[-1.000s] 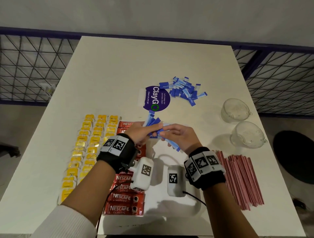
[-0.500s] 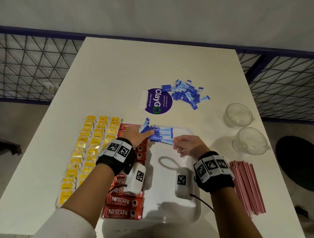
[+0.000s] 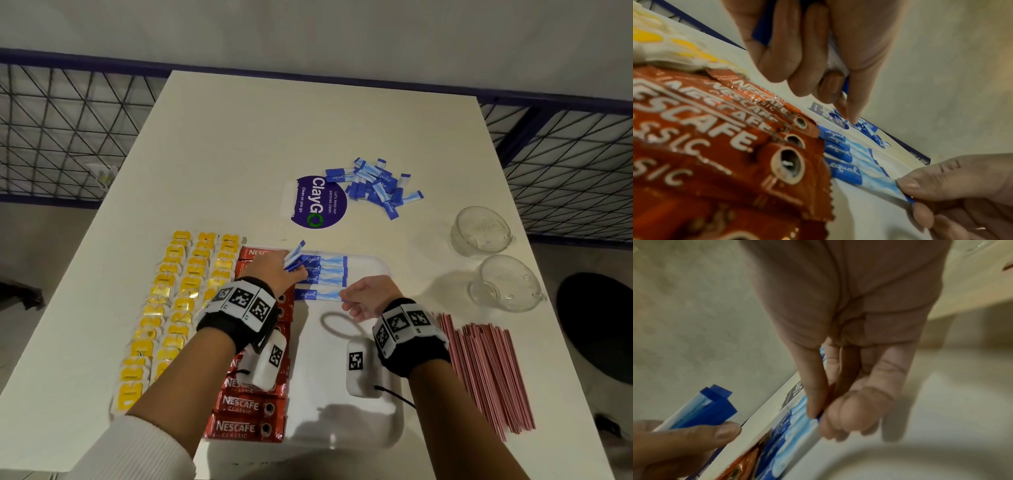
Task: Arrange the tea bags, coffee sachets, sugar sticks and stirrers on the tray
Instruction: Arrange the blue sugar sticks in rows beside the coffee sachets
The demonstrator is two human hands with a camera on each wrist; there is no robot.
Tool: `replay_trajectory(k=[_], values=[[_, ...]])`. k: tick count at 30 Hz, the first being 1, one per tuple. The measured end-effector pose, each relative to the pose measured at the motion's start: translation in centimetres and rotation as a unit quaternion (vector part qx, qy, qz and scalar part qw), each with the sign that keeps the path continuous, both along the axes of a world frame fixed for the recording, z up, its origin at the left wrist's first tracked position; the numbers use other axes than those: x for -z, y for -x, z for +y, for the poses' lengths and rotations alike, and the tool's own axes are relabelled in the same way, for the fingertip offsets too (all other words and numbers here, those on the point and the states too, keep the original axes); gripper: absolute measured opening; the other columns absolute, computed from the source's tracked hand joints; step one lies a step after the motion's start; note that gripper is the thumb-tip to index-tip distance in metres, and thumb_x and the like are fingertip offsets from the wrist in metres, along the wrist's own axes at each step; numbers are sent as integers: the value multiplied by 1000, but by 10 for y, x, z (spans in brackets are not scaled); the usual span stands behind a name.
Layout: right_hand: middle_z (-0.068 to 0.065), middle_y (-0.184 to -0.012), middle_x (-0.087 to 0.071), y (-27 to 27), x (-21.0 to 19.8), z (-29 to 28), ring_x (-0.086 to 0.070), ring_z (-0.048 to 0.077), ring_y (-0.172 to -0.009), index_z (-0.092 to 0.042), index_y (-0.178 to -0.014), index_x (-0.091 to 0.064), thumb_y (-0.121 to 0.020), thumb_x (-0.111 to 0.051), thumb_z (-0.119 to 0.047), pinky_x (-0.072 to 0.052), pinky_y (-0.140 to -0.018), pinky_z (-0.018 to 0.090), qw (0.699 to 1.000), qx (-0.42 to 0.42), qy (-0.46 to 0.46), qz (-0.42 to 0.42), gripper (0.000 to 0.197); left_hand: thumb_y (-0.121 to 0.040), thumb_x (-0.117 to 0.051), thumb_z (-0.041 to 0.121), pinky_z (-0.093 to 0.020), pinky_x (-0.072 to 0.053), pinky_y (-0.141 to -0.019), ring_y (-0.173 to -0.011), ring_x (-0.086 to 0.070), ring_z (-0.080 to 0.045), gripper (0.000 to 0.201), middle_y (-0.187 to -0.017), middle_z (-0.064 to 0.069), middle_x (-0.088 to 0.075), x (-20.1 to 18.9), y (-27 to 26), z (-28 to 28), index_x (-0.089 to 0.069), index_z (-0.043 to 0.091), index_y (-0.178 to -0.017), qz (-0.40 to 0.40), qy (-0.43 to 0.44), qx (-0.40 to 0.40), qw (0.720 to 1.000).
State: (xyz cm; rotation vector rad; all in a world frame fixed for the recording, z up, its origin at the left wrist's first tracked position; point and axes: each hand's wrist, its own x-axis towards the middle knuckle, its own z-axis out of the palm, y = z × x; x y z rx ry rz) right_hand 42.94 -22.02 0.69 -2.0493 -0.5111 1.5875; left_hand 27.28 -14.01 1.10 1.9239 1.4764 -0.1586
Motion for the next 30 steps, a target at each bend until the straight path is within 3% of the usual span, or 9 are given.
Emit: replay_trajectory(k=[2,5,9,21,24,27,30], values=[[12,-60,-56,1,1,2,-46,11,-36,-4,-69,-54,-84,-65,-3,-41,-40,18,1000,10,3,-7,19,-93,-50,38,-20,-29,-51,-75,-48,-21,28,-65,2,-42,-1,0,0,-46,12,-85,-1,7,-5,1000],[12,-59,-56,2,3,3,-46,11,-33,-4,-66,-55,-83,-66,-4,-43,-38,17,1000,20,8,-19,21,-93,-51,38,-20,-28,-50,-67,-45,-17,30,-65,2,-42,-1,1,0,-42,17,-73,1,17,-9,1000],[11,-60,-57,1,3,3,-48,14,-41,-5,-67,-55,-84,-66,-8,-45,-39,19,999,15,15,-27,20,-93,-51,39,-19,-31,-50,-57,-41,-10,30,-66,2,-44,-2,3,0,-41,19,-73,-3,25,-15,1000],[10,-62,-57,0,6,6,-50,17,-51,-5,-71,-53,-86,-65,-14,-47,-49,23,999,9,15,-35,21,-93,-51,36,-20,-27,-50,-61,-42,-12,33,-65,3,-42,-10,7,-3,-36,22,-67,-21,20,-12,1000],[11,-63,-58,-2,7,4,-52,18,-52,-5,-76,-52,-85,-66,-18,-48,-47,22,999,16,7,-33,21,-94,-50,32,-20,-29,-52,-66,-46,-16,21,-67,4,-45,-13,7,-4,-45,20,-77,-66,41,-16,997],[10,-61,-56,-4,6,4,-49,18,-49,-6,-78,-50,-86,-66,-17,-48,-45,23,998,49,-32,-35,21,-95,-45,22,-23,-29,-50,-56,-40,-12,11,-65,2,-44,-17,5,-5,-48,18,-86,-136,115,-49,983],[8,-59,-54,1,-3,5,-46,14,-44,-6,-81,-50,-86,-64,-16,-44,-43,22,994,57,-94,-28,18,-94,-41,6,-18,-32,-41,-42,-41,-10,15,-50,4,-50,-24,1,-6,-51,13,-87,-218,195,-101,951]])
